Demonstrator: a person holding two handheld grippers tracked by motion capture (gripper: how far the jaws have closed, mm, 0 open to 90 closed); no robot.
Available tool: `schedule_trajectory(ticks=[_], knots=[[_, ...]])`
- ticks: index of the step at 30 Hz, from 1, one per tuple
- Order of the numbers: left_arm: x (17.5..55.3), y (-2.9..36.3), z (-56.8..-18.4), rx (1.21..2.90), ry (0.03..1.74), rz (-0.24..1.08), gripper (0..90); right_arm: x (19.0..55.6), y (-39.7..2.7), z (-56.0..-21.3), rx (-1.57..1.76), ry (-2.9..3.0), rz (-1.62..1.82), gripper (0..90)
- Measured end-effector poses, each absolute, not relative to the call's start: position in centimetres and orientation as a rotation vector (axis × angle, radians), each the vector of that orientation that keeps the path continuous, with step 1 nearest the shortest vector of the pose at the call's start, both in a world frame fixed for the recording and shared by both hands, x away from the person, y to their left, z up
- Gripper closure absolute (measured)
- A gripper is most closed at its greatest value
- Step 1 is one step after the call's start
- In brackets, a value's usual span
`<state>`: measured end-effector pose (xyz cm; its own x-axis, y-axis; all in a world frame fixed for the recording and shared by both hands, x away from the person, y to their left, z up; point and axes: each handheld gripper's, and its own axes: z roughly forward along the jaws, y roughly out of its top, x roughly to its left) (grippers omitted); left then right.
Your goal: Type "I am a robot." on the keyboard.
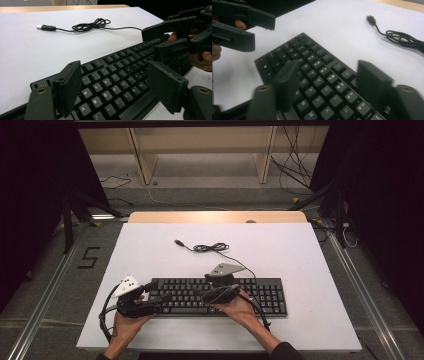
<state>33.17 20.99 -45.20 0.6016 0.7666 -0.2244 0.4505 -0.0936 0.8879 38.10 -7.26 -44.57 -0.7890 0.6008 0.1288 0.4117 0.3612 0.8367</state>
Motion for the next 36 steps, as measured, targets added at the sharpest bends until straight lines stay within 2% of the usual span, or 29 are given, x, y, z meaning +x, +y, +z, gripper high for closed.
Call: schedule_trajectory(ticks=[1,6,10,36], knots=[[33.2,21.0,-45.2,1.731,1.006,0.359,27.8,38.2,-7.1,-44.6,0.903,2.434,1.404,52.2],[33.2,21.1,-45.2,1.732,1.011,0.364,27.9,38.4,-6.2,-44.7,0.893,2.472,1.372,75.7],[33.2,21.1,-45.2,1.731,1.018,0.368,28.1,38.8,-5.5,-45.0,0.898,2.495,1.339,89.6],[33.3,21.1,-45.3,1.739,1.031,0.371,28.8,39.7,-2.7,-46.4,0.902,2.571,1.229,90.0]])
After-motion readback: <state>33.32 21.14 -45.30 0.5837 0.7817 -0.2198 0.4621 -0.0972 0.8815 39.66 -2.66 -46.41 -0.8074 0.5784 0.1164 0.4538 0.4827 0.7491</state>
